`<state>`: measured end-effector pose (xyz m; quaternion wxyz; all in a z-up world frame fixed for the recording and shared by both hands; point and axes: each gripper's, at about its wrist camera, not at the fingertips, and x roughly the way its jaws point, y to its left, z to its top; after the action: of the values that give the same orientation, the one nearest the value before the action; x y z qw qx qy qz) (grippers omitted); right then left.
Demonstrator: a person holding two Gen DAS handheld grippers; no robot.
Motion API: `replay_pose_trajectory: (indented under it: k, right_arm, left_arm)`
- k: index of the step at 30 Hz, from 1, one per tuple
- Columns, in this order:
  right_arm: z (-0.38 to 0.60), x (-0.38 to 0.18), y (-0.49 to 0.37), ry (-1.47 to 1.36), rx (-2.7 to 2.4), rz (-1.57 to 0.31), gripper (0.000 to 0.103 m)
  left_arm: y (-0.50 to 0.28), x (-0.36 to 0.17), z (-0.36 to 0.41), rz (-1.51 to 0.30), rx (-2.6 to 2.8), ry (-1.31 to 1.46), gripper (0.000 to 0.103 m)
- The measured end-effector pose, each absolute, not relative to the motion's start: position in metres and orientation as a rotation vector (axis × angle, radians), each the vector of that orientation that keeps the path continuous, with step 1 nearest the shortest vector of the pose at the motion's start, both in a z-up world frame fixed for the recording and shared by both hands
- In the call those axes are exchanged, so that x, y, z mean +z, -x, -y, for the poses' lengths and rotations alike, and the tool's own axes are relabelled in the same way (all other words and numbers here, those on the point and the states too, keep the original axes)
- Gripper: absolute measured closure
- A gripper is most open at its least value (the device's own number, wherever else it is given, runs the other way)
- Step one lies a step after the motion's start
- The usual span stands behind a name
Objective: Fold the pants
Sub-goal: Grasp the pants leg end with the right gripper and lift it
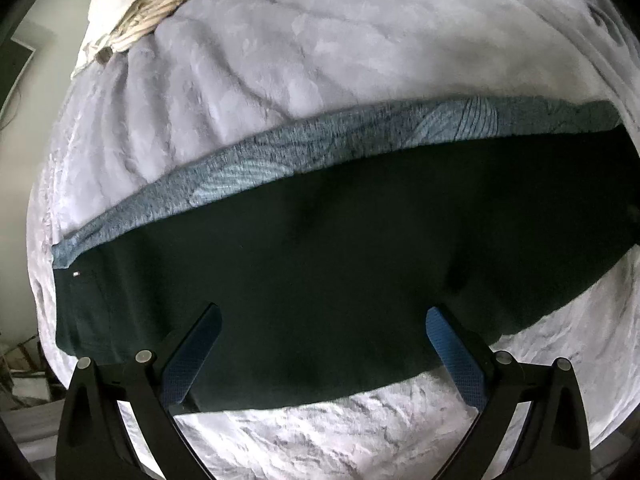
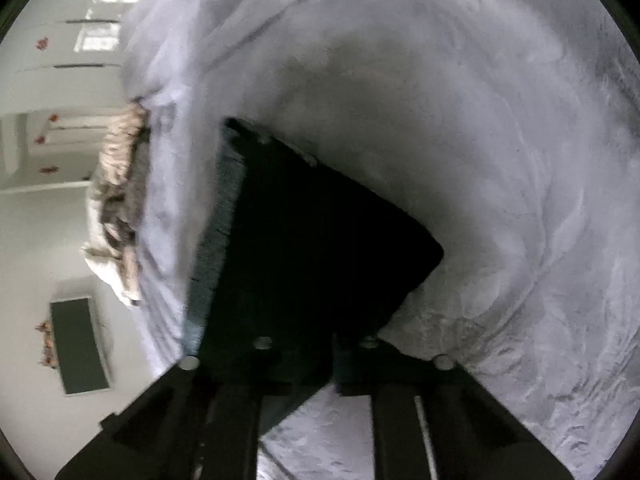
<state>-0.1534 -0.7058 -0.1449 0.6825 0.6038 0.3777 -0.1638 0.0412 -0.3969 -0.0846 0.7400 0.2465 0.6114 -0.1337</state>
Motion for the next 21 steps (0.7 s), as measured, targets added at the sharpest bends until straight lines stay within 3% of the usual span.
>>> replay_pose_trajectory:
  k: [4, 8, 11, 12, 13, 14, 17, 21]
  right_arm:
    - [0.701, -0.13, 0.153, -1.243, -0.362, -0.882, 0.095]
    - [0.702, -0.153, 0.153, -1.207, -0.408, -0.973, 0.094]
    - [0.701, -0.149, 0.163, -1.282, -0.391, -0.913, 0.077]
    - [0.7, -0.148, 0.166, -1.296, -0.375, -0.904, 0.062]
    - [0.698, -0.146, 0.172, -1.312, -0.358, -0.89, 0.038]
    - [0.694, -0.144, 0.178, -1.315, -0.366, -0.884, 0.029]
    - [0.687, -0.146, 0.184, -1.322, -0.346, -0.853, 0.026]
    - [0.69, -0.153, 0.18, -1.335, -0.307, -0.816, 0.03]
  left_arm:
    - [-0.045, -0.091, 0.403, -1.327, -0.302, -0.541, 0.0]
    - [-0.046, -0.121, 0.412, -1.346, -0.297, -0.583, 0.0]
    - [-0.046, -0.125, 0.411, -1.347, -0.293, -0.547, 0.0]
    - [-0.045, -0.126, 0.41, -1.346, -0.298, -0.539, 0.0]
    - [-0.045, -0.126, 0.409, -1.343, -0.303, -0.532, 0.0]
    - [-0.045, -0.126, 0.408, -1.341, -0.307, -0.525, 0.0]
    - [-0.045, -0.129, 0.406, -1.346, -0.314, -0.514, 0.0]
    - [-0.046, -0.131, 0.407, -1.345, -0.311, -0.526, 0.0]
